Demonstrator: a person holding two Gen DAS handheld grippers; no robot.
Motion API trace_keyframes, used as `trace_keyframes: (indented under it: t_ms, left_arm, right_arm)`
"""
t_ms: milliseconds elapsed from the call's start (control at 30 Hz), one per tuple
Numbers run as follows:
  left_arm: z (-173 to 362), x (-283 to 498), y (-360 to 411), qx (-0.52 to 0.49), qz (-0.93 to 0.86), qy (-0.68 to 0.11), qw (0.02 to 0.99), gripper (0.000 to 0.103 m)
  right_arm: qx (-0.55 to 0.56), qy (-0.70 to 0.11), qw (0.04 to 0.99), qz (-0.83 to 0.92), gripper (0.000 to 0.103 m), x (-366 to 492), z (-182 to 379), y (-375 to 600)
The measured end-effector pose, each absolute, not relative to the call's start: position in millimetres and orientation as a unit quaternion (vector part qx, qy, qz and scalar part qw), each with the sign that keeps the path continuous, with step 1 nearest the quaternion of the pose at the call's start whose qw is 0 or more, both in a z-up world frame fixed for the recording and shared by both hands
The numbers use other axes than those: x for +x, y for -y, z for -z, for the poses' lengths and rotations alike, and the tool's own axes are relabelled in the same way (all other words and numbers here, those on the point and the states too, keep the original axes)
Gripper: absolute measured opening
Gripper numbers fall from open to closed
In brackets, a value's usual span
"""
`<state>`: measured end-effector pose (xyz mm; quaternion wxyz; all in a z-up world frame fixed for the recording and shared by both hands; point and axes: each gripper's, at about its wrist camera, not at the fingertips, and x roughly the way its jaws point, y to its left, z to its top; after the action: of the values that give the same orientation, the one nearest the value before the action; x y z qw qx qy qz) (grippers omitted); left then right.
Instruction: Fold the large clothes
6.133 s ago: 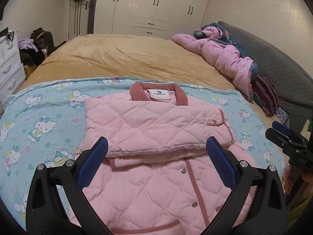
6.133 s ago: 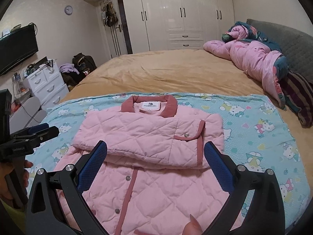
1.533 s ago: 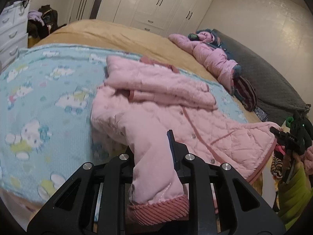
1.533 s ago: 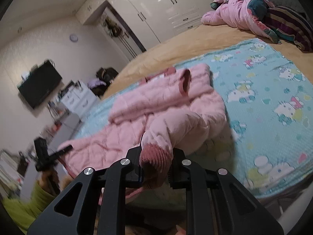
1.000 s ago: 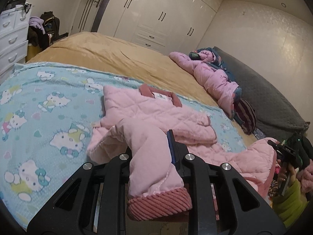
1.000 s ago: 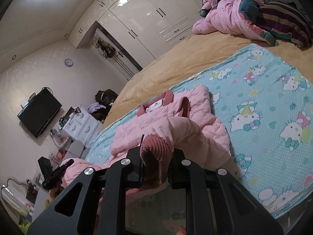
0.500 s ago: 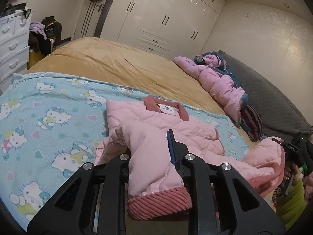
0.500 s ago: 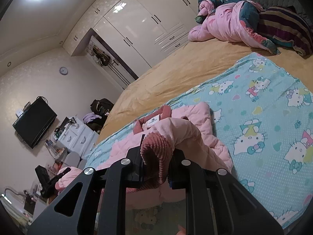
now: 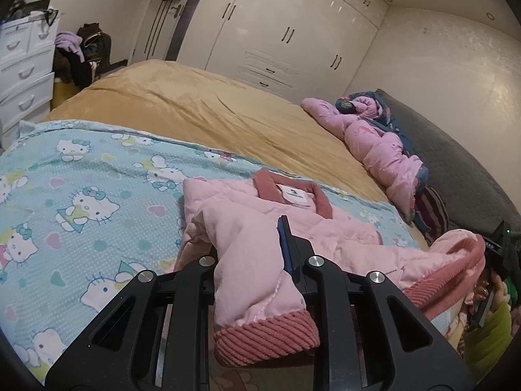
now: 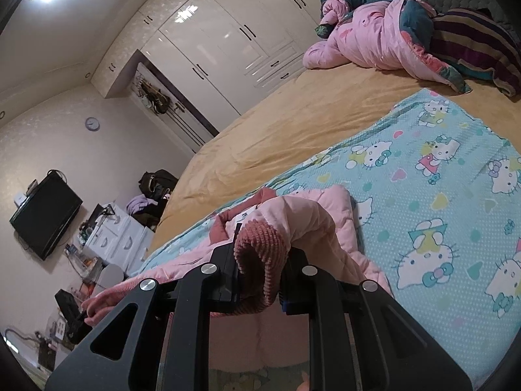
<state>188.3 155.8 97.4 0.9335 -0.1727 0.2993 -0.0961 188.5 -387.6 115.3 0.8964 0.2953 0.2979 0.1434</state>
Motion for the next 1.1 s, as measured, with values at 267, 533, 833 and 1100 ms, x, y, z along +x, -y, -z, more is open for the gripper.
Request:
trace_keyframes:
  t_ms: [267, 533, 833, 1100]
  left_arm:
    - [-80, 225, -162, -0.182, 0.085, -0.304, 0.931, 0.013]
    - [-53, 264, -164, -0.179, 0.072, -0.321, 0.927, 0.014]
    - [-31, 295, -163, -0.174, 0.073, -0.344, 0.92, 0.015]
    - [-23, 307, -165, -0.174, 0.078, -0.358, 0.914, 0.015]
  right_arm:
    - [0.295, -0.313, 0.895, -0.121, 0.016, 240, -100, 381]
    - [0.289, -0.338, 0.891, -0.087, 0.017, 286, -76, 375]
    - [0.291, -0.373, 0.878, -0.071, 0.019, 325, -46, 370]
    - [0.333, -0.354, 0.865, -0.128, 0.055, 338, -49, 379]
